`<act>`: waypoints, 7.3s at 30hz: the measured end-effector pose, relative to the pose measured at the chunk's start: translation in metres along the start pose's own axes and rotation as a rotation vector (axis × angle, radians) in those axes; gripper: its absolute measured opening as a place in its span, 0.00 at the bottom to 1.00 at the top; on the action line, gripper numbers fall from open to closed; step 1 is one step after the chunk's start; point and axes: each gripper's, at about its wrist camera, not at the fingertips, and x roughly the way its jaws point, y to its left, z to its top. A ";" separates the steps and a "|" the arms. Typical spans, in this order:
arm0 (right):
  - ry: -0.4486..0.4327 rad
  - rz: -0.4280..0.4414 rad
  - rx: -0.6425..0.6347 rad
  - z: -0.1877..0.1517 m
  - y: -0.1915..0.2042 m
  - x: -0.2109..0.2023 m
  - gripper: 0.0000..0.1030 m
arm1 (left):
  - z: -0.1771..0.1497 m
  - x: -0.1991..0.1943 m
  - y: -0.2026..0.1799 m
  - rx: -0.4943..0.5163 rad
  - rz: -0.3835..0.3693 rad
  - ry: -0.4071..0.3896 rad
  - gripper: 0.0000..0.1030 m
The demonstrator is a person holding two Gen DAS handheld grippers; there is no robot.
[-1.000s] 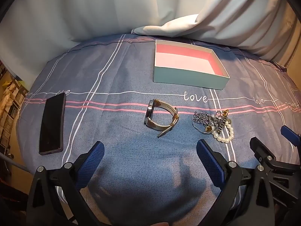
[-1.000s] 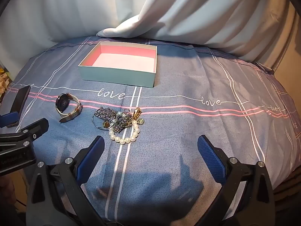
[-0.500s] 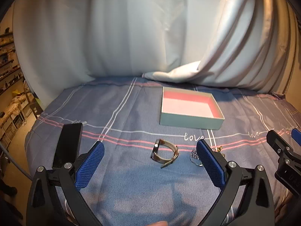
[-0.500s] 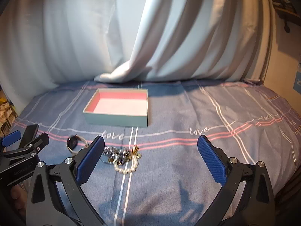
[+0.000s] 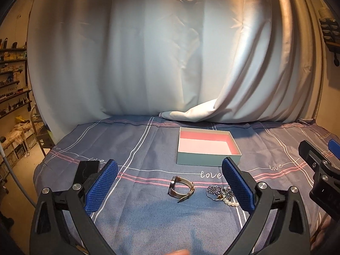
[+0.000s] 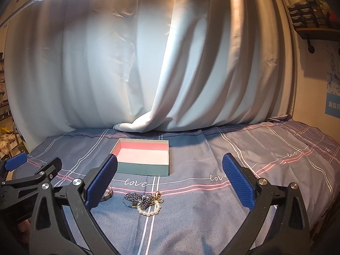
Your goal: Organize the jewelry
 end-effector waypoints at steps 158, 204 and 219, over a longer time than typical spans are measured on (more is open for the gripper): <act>0.127 0.217 -0.250 0.168 0.047 0.208 0.08 | 0.148 0.218 -0.043 0.024 -0.178 0.283 0.51; 0.515 0.093 -0.250 0.038 0.012 0.293 0.58 | 0.079 0.299 -0.070 0.225 -0.154 0.552 0.88; 0.602 0.144 -0.151 -0.059 -0.018 0.187 0.63 | -0.026 0.196 -0.047 0.130 -0.295 0.600 0.93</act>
